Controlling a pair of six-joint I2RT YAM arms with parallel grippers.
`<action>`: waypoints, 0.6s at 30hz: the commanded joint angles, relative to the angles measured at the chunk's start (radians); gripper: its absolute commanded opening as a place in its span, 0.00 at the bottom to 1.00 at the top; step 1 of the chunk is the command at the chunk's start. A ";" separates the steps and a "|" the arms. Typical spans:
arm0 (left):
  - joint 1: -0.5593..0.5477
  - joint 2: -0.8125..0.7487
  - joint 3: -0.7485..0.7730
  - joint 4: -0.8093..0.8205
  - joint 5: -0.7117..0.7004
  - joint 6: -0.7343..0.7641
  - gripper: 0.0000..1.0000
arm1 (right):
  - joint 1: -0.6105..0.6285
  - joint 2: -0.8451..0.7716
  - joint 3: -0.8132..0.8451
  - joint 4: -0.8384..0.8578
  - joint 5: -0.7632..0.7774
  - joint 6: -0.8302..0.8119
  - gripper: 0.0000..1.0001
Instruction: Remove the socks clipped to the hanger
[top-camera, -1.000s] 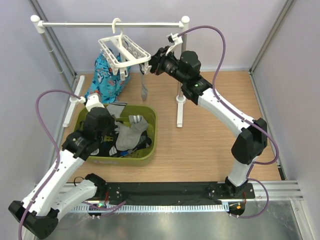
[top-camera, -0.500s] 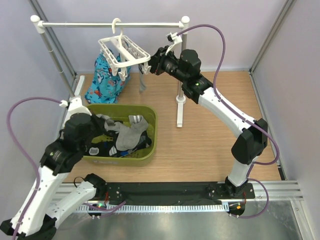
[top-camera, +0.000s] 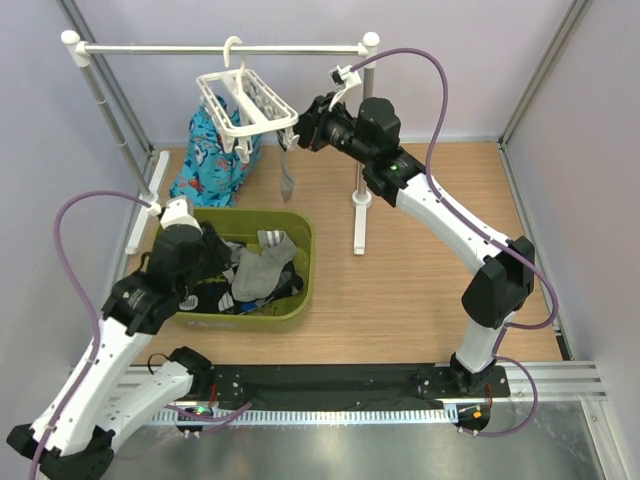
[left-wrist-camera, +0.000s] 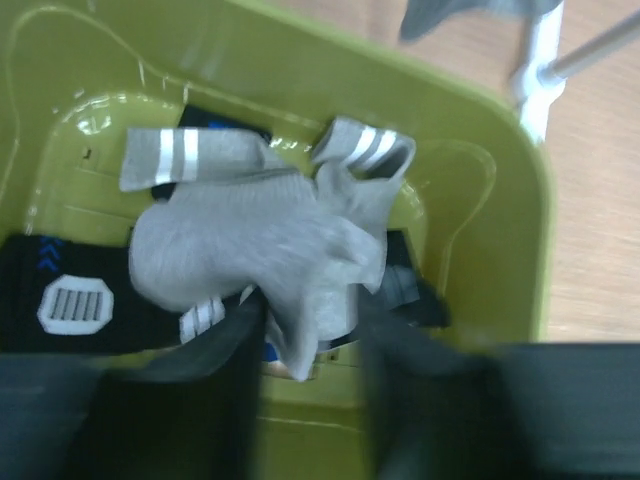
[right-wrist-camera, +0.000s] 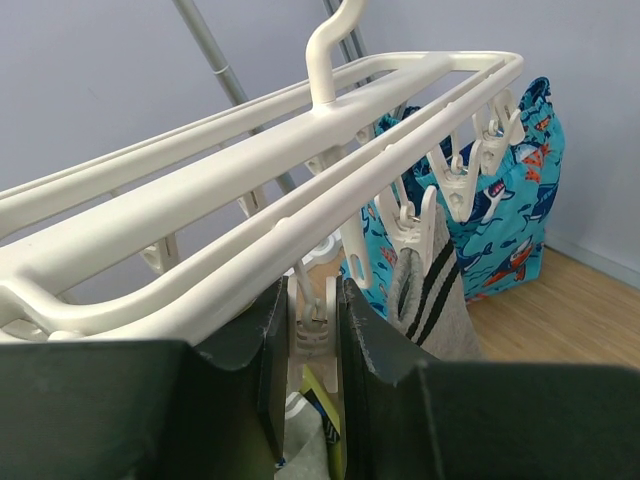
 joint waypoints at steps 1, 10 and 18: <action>0.001 0.019 -0.025 0.103 0.055 -0.032 0.51 | 0.006 -0.028 0.027 -0.020 -0.012 -0.027 0.01; 0.001 0.052 -0.175 0.652 0.221 0.118 0.80 | 0.011 -0.054 0.064 -0.048 -0.084 0.034 0.01; 0.002 0.277 -0.169 1.074 0.233 0.274 0.80 | 0.012 -0.062 0.067 -0.051 -0.116 0.048 0.01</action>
